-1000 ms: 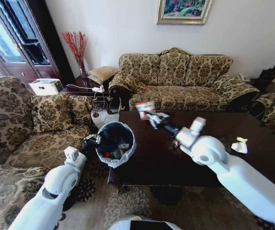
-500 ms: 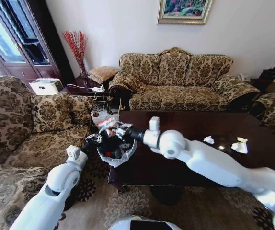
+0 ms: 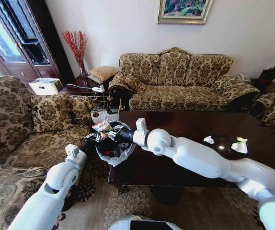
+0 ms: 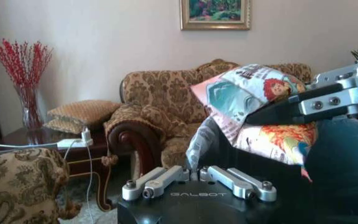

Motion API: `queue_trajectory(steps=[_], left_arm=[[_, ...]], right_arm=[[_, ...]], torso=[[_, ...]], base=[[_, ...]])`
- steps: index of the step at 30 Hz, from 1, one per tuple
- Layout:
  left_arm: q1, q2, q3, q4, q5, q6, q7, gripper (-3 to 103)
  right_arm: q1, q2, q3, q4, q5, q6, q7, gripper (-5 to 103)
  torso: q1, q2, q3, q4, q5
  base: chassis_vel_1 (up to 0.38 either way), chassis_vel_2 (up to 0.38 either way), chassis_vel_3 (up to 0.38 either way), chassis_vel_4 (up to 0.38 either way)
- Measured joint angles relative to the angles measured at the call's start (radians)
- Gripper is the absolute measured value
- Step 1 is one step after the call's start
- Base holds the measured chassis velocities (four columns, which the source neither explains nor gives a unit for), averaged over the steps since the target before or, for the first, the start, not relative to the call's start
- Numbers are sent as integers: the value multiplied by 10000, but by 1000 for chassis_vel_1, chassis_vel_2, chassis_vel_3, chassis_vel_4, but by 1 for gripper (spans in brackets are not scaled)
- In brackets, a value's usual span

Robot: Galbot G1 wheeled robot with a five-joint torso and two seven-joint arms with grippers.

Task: Move to the front of the table and place the trash on the table into the trash bin.

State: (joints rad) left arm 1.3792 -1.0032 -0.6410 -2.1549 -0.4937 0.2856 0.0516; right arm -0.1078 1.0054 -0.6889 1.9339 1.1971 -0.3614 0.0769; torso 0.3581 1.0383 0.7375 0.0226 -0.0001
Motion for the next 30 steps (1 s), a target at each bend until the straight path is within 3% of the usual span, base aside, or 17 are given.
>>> queue_trajectory(steps=[2, 6, 12, 15, 16, 18, 23, 25, 27, 28, 30], left_arm=[[-2, 14, -10, 15, -8, -4, 5, 3], [-18, 56, -26, 46, -23, -7, 12, 3], [-21, 44, -31, 46, -51, -7, 11, 3], [-19, 28, -93, 82, -58, -8, -7, 3], [-19, 28, -93, 82, -58, -8, -7, 3], [-18, 1, -166, 99, -60, -7, -23, 3], [-19, -12, -310, 99, -99, -7, -42, 3], [-24, -15, -371, 99, -131, -7, -61, 3], [-28, -21, -381, 99, -136, -7, -70, 3], [-25, -43, -385, 98, -138, -7, -82, 3], [-22, -51, -389, 98, -138, -7, -86, 3]], right_arm=[[-9, 0, 0, -2, -26, 0, -13, 35], [-64, -4, 13, -17, -73, 61, -44, 56], [-103, -20, 105, -24, -63, 226, -13, 73], [-158, -91, 521, 114, 38, 489, 405, 89], [-158, -91, 521, 114, 38, 489, 405, 89], [-333, -385, 1046, 322, 118, 677, 996, 97], [-837, -1193, 1920, 411, 95, 814, 1419, 100], [-1535, -1855, 2933, 273, -148, 847, 1578, 100], [-1925, -2054, 3375, 194, -244, 847, 1671, 100], [-2827, -2422, 4217, -30, -513, 845, 1774, 100], [-3193, -2567, 4507, -163, -658, 863, 1789, 100]], torso=[[0, 0, 0, 0, 0], [0, 0, 0, 0, 1], [-1, 0, 0, 0, 1], [-1, 0, 0, 2, 1], [-1, 0, 0, 2, 1], [-1, 0, 0, 4, 0], [-1, 0, 0, -1, 3], [-1, 1, 0, -1, 2], [-1, 1, -1, -1, 2], [-1, 0, 0, -1, 7], [-1, 0, -1, -1, 6]], base=[[0, 0, 0, 0], [0, 0, 0, 0], [0, 0, 0, 0], [0, 0, 0, 0], [0, 0, 0, 0], [0, 0, 0, 0], [0, 0, 0, 0], [0, 0, 0, 0], [0, 0, 0, 0], [0, 0, 0, 0], [0, 0, 0, 0]])
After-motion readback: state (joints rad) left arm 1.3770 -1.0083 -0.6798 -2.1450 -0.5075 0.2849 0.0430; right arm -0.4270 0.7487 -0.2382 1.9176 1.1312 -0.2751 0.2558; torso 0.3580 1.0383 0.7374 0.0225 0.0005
